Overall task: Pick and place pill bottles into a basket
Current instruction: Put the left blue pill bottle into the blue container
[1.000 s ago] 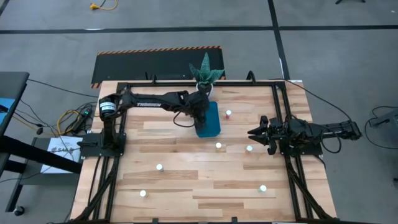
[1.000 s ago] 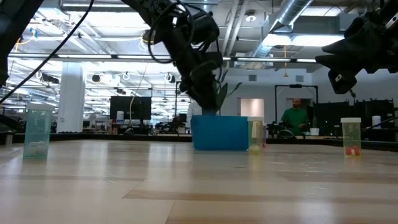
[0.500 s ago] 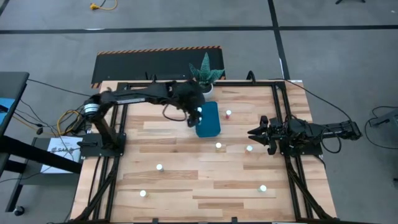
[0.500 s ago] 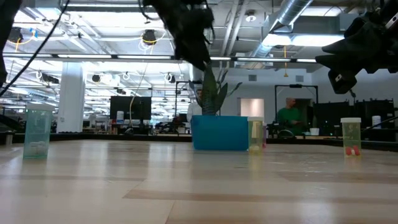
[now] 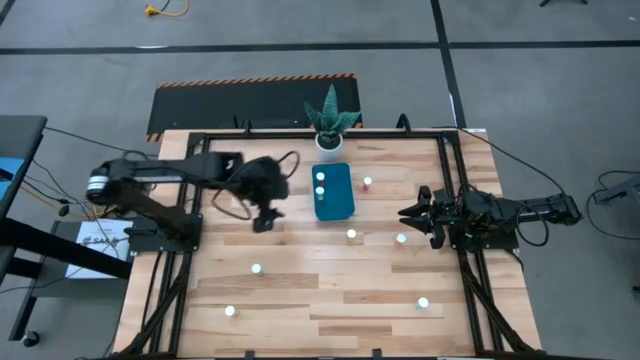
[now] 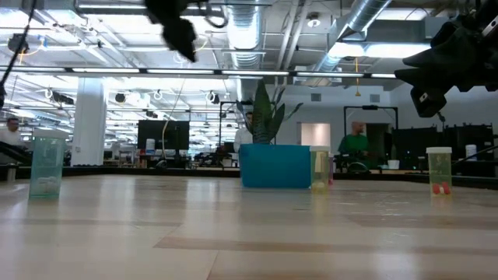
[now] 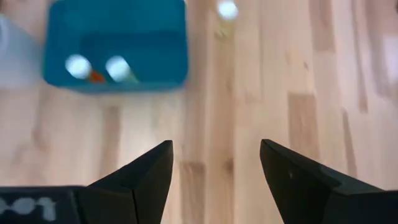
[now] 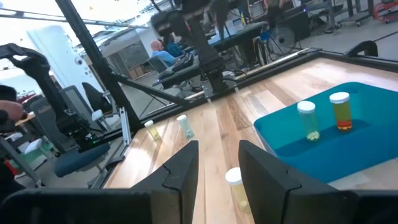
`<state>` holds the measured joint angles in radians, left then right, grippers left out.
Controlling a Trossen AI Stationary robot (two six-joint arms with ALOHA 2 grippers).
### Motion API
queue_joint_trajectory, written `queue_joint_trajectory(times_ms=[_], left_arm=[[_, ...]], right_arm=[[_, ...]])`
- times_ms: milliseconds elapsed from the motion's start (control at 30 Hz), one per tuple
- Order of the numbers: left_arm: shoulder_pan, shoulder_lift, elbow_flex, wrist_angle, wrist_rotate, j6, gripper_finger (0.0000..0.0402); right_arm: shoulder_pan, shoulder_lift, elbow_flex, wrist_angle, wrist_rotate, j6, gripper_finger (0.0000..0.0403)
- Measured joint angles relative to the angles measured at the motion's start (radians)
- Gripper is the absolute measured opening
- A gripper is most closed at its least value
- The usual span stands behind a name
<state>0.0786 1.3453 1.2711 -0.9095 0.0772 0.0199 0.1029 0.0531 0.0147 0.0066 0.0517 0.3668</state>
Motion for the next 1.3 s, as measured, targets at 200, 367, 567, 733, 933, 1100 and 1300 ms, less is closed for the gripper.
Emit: queue_joint_trajectory(times_ms=[200,367,567,733,933,1100,1300], left_arm=[[-0.065,-0.266,-0.25,-0.016,0.078,-0.032,0.0232],[-0.199,-0.475,-0.408,-0.026,0.084,-0.071,0.0232],[-0.407,-0.566,-0.548,-0.036,0.023,-0.133,0.0232],[-0.543,-0.54,-0.568,-0.012,-0.057,-0.169,0.0232],[-0.63,-0.478,-0.574,0.023,-0.116,-0.224,0.0232],[-0.668,-0.416,-0.61,0.26,-0.194,-0.268,0.0232],[-0.667,-0.286,-0.611,0.294,-0.247,-0.264,0.0231]], right_arm=[[0.0,0.0,0.0,0.0,0.0,0.0,0.0108],[0.0,0.0,0.0,0.0,0.0,0.0,0.0108],[0.0,0.0,0.0,0.0,0.0,0.0,0.0108],[0.0,0.0,0.0,0.0,0.0,0.0,0.0108],[0.0,0.0,0.0,0.0,0.0,0.0,0.0108],[0.0,0.0,0.0,0.0,0.0,0.0,0.0108],[0.0,0.0,0.0,0.0,0.0,0.0,0.0108]])
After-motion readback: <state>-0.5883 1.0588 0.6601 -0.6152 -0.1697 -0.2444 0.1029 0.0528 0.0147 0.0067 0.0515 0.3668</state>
